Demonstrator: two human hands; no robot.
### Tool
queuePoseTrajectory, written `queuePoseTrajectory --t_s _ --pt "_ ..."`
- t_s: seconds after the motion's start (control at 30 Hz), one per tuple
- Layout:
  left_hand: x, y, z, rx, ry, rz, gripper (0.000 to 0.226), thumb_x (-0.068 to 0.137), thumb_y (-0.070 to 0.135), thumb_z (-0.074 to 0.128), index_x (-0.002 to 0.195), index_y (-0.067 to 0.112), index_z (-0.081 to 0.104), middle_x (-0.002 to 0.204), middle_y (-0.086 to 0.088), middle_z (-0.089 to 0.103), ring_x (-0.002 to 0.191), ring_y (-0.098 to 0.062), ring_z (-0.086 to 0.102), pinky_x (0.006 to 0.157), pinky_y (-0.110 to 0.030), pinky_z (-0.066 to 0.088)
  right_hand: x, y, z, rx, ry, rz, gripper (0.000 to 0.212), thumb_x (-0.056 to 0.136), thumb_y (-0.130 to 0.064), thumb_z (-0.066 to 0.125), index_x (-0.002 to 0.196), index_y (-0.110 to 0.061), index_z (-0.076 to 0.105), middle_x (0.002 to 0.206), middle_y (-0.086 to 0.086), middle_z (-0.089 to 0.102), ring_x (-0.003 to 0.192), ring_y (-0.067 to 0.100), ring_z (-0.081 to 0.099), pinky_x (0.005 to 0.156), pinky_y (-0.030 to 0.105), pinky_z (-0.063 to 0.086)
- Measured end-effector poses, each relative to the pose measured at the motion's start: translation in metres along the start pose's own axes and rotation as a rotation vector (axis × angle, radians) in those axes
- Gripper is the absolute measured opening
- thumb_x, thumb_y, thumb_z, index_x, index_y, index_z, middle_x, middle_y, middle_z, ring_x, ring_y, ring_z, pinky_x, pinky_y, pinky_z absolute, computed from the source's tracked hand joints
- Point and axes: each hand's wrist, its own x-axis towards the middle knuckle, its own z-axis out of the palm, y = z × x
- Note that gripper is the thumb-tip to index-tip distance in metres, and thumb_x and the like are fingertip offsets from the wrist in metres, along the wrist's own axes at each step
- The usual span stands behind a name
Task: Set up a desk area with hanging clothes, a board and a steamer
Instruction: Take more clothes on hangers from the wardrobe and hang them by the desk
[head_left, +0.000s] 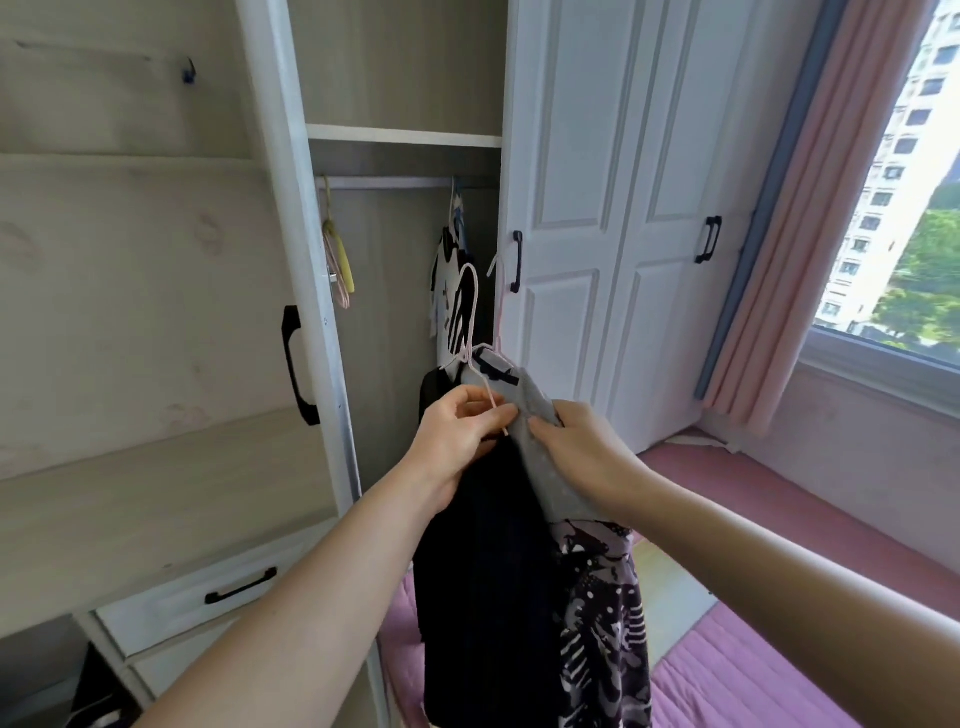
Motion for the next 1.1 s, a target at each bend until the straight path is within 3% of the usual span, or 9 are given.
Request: queuePoseTrajectory --t_s 0.17,0.27,0.37,0.53,0.73,1.0,1.1 --pt "-0.035 -0.002 -0.014 -0.112 -0.031 -0.047 0.007 0.089 0.019 0.065 0.084 0.019 0.07 0.074 0.003 0.07 0.066 -0.008 0.063 0.059 -0.018 0.05 -0.04 -0.005 0.018 -0.033 0.015 -0.037 0.031 0.097 -0.018 0.047 0.065 -0.02 0.047 0.061 -0.004 0.046 0.049 0.005 0.04 0.038 0.011 0.028" --pt "-0.058 -0.001 -0.023 -0.165 -0.046 -0.069 0.014 0.09 0.013 0.062 0.102 0.016 0.07 0.078 0.002 0.072 0.068 -0.009 0.067 0.059 -0.02 0.052 -0.064 -0.006 0.028 -0.044 0.023 -0.031 0.03 0.096 -0.019 0.047 0.066 -0.019 0.049 0.064 -0.003 0.05 0.054 0.007 0.043 0.048 0.019 0.034" --pt "-0.082 -0.001 -0.033 -0.181 -0.039 -0.086 0.014 0.093 0.01 0.056 0.103 0.014 0.065 0.077 0.001 0.073 0.068 -0.011 0.07 0.057 -0.022 0.054 -0.089 -0.005 0.039 -0.053 0.027 -0.024 0.026 0.096 -0.021 0.048 0.07 -0.016 0.053 0.069 -0.001 0.054 0.062 0.012 0.047 0.056 0.028 0.036" --pt "-0.126 -0.017 -0.053 -0.164 -0.092 -0.164 0.015 0.095 0.017 0.055 0.098 0.016 0.07 0.097 -0.003 0.074 0.083 -0.017 0.071 0.075 -0.032 0.054 -0.137 0.001 0.058 -0.109 0.023 -0.021 0.025 0.095 -0.021 0.05 0.078 -0.004 0.056 0.073 0.002 0.057 0.063 0.013 0.046 0.056 0.03 0.035" --pt "-0.16 -0.026 -0.066 -0.247 -0.065 -0.192 0.019 0.094 0.015 0.057 0.105 0.016 0.072 0.106 -0.002 0.074 0.077 -0.012 0.07 0.065 -0.023 0.055 -0.166 0.006 0.066 -0.097 0.004 -0.004 0.03 0.095 -0.022 0.051 0.066 -0.018 0.047 0.068 -0.003 0.052 0.059 0.011 0.043 0.054 0.027 0.033" --pt "-0.185 -0.021 -0.05 -0.352 -0.072 -0.197 0.021 0.094 0.012 0.054 0.103 0.012 0.073 0.109 -0.004 0.073 0.088 -0.016 0.07 0.074 -0.028 0.056 -0.192 0.016 0.067 -0.107 -0.055 -0.01 0.022 0.095 -0.023 0.051 0.082 -0.006 0.059 0.082 0.009 0.065 0.066 0.014 0.05 0.057 0.03 0.039" --pt "-0.193 -0.018 -0.026 -0.491 -0.084 -0.22 0.027 0.095 0.006 0.048 0.116 0.007 0.066 0.115 -0.005 0.07 0.091 -0.016 0.069 0.077 -0.027 0.056 -0.201 0.021 0.051 -0.131 -0.057 -0.034 0.023 0.095 -0.023 0.052 0.083 -0.005 0.059 0.081 0.008 0.064 0.066 0.014 0.05 0.058 0.029 0.039"
